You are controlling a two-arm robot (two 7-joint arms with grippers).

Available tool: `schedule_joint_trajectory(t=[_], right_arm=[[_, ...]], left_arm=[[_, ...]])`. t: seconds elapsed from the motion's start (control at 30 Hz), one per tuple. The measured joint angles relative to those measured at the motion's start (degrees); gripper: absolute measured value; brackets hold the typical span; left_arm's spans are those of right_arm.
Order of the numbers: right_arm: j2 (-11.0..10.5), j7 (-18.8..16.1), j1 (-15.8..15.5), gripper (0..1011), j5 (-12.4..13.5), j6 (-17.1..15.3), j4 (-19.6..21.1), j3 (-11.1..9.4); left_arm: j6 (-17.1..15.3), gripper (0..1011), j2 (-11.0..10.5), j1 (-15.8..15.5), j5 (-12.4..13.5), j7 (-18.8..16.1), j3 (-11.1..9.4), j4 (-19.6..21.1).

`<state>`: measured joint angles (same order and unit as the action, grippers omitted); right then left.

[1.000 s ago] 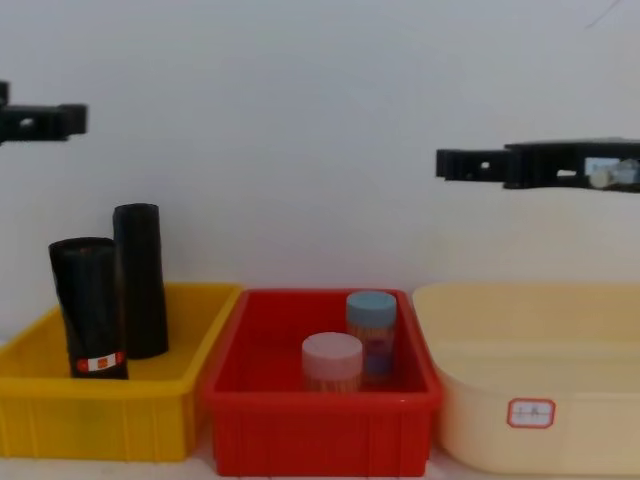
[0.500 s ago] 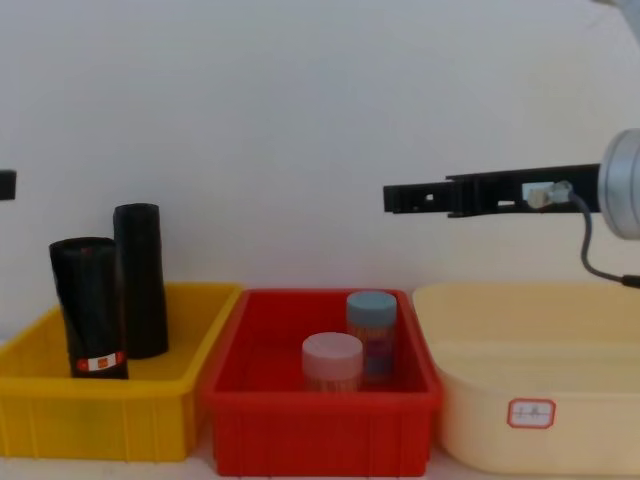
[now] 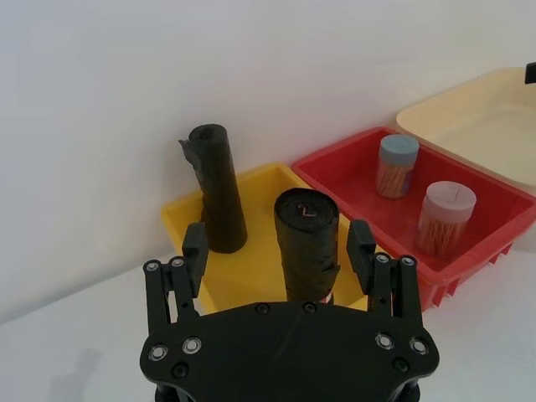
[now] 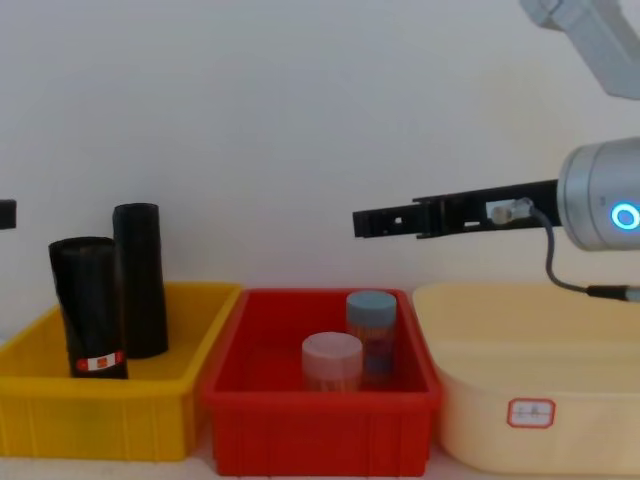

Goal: Pick up the garbage bag with the one hand and transfer it to the other hand.

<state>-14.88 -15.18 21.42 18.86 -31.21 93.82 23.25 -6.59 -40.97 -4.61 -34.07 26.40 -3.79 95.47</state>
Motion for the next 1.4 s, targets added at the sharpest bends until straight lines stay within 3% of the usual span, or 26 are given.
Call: schedule_joint_trajectory(t=[0.67, 1.4], right_arm=[[1.16, -2.87, 3.82, 1001, 0.86, -1.49, -6.61, 3.24], [2.04, -5.80, 6.59, 1001, 2.42, -1.04, -11.46, 5.80]], left_arm=[[1.02, 1001, 2.74, -7.64, -1.79, 5.47, -5.74, -11.05], [0.77, 1001, 5.94, -14.95, -0.46, 7.86, -12.11, -19.64]])
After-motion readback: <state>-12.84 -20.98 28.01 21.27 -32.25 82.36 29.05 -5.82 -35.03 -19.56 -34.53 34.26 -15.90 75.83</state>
